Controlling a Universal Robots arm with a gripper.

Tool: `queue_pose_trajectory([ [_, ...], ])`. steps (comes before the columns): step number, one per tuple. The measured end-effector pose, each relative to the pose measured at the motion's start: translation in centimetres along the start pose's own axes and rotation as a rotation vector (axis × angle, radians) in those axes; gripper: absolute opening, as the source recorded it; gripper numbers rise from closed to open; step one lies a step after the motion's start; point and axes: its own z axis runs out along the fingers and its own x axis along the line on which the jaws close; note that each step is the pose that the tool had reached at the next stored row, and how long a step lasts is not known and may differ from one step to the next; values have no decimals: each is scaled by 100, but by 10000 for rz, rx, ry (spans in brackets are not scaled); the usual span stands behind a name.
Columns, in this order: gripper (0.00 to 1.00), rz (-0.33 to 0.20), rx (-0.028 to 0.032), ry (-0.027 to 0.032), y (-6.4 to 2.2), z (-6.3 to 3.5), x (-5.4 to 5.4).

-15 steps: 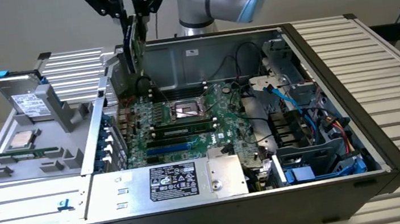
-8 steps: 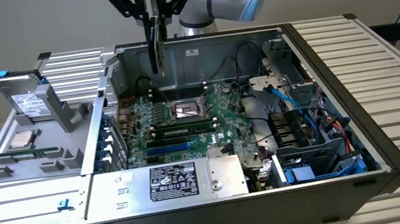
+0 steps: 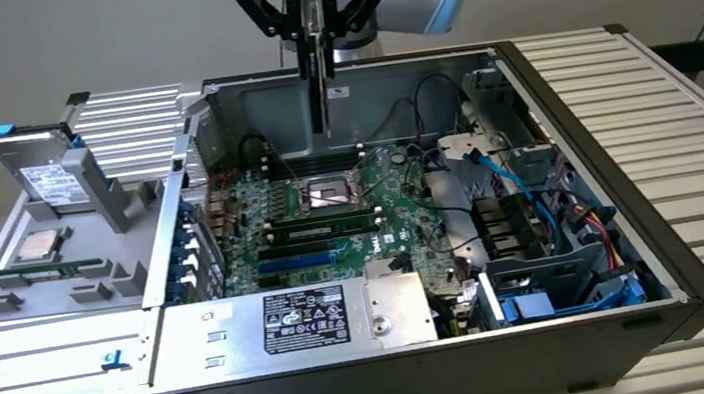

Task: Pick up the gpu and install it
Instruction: 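Pick up the gpu and move the gpu toward the slot, then insert the gpu into the slot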

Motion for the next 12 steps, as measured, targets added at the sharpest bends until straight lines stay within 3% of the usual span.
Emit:
queue_pose_trajectory([
  [2, 28, 0, 0, 1, 3, 10, -47],
  [7, 28, -24, 3, 2, 3, 10, -47],
  [12, 28, -923, 40, 65, 3, 11, -48],
])
